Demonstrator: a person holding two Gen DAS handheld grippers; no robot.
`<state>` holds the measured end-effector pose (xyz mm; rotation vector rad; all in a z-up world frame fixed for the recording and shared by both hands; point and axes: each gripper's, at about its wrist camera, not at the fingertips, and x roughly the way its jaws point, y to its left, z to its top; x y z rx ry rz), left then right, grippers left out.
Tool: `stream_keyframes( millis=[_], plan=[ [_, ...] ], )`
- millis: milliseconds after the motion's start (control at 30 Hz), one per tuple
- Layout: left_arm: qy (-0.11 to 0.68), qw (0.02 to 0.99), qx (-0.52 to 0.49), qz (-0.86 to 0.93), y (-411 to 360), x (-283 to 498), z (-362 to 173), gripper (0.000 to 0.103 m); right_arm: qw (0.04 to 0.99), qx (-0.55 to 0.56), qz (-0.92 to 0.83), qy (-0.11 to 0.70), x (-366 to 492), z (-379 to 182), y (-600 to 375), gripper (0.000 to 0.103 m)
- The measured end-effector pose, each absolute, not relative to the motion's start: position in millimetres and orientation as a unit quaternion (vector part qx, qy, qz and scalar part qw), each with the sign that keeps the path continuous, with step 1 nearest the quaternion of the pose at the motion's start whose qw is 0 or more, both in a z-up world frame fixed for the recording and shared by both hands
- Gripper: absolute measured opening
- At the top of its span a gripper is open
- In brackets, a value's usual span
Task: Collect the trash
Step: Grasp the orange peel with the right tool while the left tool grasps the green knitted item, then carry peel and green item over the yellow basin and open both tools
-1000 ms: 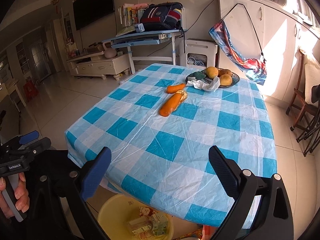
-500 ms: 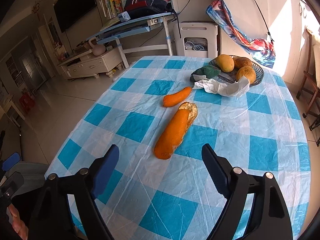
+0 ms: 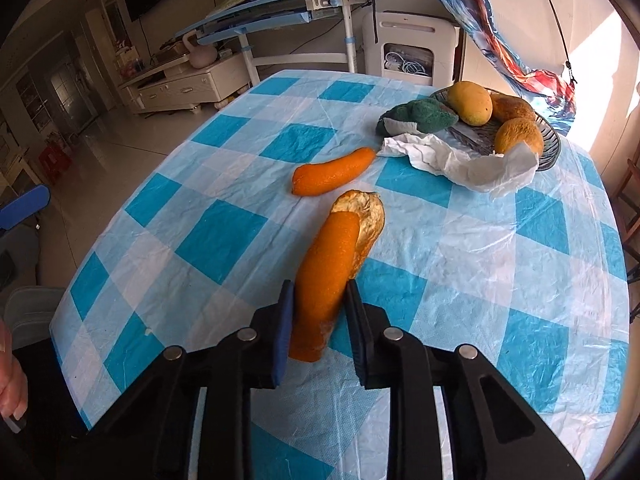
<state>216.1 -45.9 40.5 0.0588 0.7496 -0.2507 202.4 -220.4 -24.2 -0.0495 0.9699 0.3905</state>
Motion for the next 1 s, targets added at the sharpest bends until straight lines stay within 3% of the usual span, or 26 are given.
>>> stream_keyframes(
  millis=[167,300,467,567,633,667,733,833,1000],
  plan=[
    [0.371,0.914,0.045,-0.156,-101,285,40,0.096,0.836,-0.073,0.221,0.496,180,-22,-237,0.021],
    [0.389,0.900,0.089,-0.177,-156,338,27,0.096,0.830,-0.006,0.239,0.504,179,-31,-257,0.021],
    [0.413,0.880,0.136,-0.191,-205,382,2,0.094,0.824,-0.007,0.256,0.506,186,-31,-256,0.022],
    [0.437,0.872,0.107,-0.193,-209,404,-5,0.072,0.822,-0.009,0.261,0.507,188,-31,-255,0.022],
    [0.455,0.865,0.087,-0.193,-207,415,-9,0.046,0.820,-0.010,0.265,0.507,189,-32,-255,0.022],
    [0.457,0.862,0.086,-0.200,-206,415,-10,0.045,0.819,-0.010,0.266,0.507,190,-32,-255,0.022],
    [0.455,0.863,0.079,-0.204,-199,412,-9,0.032,0.818,-0.008,0.268,0.508,191,-32,-255,0.022],
    [0.451,0.868,0.052,-0.200,-180,410,-3,0.021,0.819,-0.009,0.269,0.507,192,-33,-254,0.022],
    [0.442,0.875,-0.041,-0.192,-123,401,18,0.014,0.819,-0.004,0.274,0.505,189,-33,-252,0.020]
  ],
)
